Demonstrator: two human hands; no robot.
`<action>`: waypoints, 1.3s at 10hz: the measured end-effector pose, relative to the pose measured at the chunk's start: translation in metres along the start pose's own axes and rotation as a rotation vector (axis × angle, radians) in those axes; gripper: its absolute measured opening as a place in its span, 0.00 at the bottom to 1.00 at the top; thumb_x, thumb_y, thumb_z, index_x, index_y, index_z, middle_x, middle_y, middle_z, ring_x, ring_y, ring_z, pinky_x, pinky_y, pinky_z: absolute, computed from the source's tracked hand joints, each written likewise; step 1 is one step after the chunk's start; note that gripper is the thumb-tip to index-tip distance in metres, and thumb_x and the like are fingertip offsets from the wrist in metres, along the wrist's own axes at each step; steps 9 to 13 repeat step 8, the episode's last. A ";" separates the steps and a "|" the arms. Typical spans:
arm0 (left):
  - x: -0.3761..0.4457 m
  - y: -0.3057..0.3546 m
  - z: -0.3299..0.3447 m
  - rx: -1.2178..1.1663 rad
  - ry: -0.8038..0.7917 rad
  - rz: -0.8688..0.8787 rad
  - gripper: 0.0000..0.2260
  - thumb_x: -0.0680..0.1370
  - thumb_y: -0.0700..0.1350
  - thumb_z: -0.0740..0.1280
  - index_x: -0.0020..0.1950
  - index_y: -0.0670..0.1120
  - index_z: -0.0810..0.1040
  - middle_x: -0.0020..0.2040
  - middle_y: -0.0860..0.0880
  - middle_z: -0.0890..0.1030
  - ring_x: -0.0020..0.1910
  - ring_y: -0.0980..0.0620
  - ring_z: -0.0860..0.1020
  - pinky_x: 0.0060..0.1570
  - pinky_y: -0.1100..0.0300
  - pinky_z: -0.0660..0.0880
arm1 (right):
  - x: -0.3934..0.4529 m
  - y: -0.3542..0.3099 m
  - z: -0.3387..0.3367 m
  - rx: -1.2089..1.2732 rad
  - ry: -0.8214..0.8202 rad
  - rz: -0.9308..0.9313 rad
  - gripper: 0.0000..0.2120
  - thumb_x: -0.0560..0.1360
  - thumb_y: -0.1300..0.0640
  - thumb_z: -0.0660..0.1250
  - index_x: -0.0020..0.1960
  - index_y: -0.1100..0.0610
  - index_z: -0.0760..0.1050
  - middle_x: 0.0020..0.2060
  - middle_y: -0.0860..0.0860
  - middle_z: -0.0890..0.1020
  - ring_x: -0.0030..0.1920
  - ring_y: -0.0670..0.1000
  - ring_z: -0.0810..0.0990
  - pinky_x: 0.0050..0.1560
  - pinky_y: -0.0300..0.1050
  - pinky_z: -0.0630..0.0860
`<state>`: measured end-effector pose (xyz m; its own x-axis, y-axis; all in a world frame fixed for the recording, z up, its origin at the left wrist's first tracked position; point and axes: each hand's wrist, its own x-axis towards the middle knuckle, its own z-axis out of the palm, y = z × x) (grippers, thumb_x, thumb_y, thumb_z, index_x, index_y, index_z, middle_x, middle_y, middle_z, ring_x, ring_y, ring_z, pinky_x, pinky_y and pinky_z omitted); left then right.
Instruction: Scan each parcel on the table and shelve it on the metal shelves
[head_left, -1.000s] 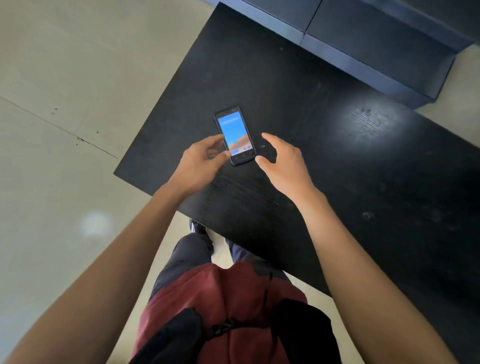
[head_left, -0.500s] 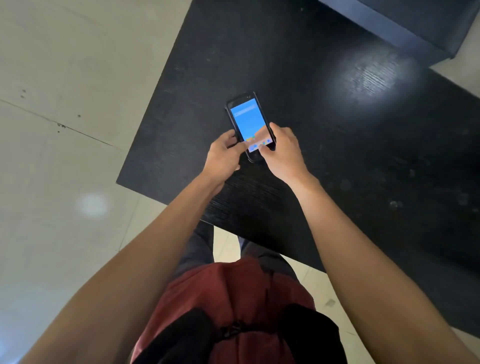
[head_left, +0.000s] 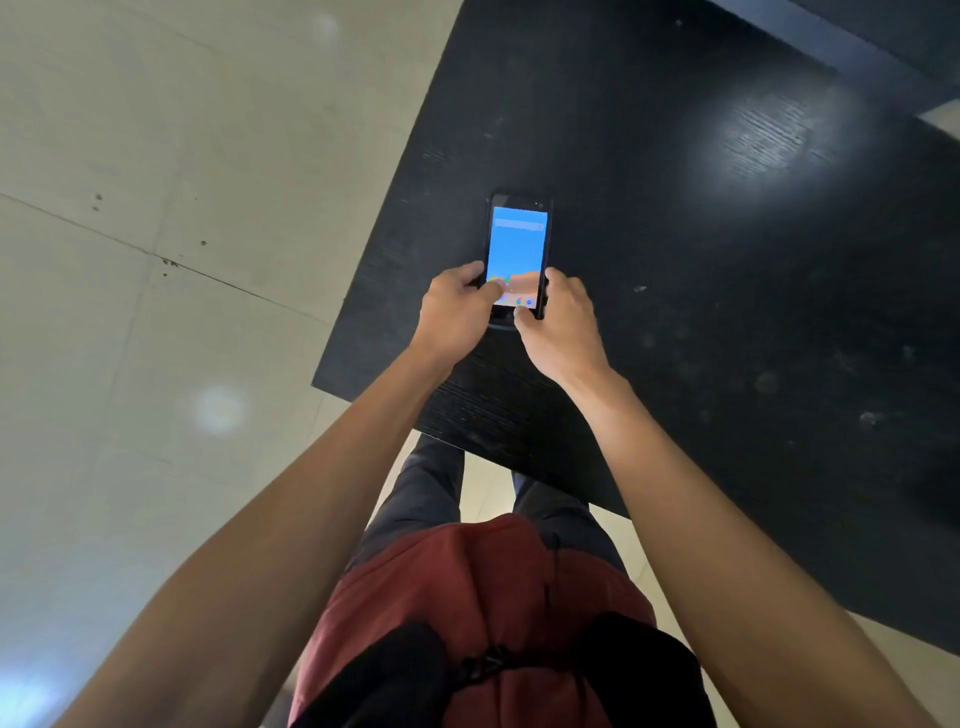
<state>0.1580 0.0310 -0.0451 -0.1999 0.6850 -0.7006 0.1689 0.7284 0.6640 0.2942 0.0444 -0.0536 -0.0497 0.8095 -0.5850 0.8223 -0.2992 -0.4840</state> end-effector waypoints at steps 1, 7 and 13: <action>0.006 -0.002 -0.024 0.064 0.012 0.043 0.09 0.81 0.44 0.65 0.55 0.42 0.82 0.49 0.43 0.84 0.40 0.51 0.76 0.44 0.54 0.72 | -0.001 -0.019 0.016 0.021 -0.038 -0.016 0.15 0.79 0.56 0.68 0.64 0.57 0.72 0.57 0.53 0.73 0.58 0.54 0.77 0.50 0.43 0.69; 0.024 -0.022 -0.081 0.231 0.094 0.210 0.05 0.82 0.47 0.66 0.47 0.51 0.74 0.38 0.61 0.74 0.37 0.70 0.75 0.36 0.76 0.68 | -0.003 -0.066 0.046 -0.206 -0.074 -0.065 0.31 0.80 0.49 0.68 0.78 0.56 0.61 0.68 0.55 0.74 0.66 0.57 0.77 0.57 0.55 0.79; 0.019 -0.018 -0.085 0.263 0.128 0.210 0.15 0.82 0.47 0.67 0.68 0.45 0.77 0.61 0.52 0.80 0.58 0.58 0.78 0.59 0.59 0.75 | -0.009 -0.061 0.036 -0.279 -0.003 -0.082 0.33 0.79 0.47 0.68 0.79 0.52 0.59 0.70 0.55 0.74 0.68 0.59 0.75 0.59 0.60 0.79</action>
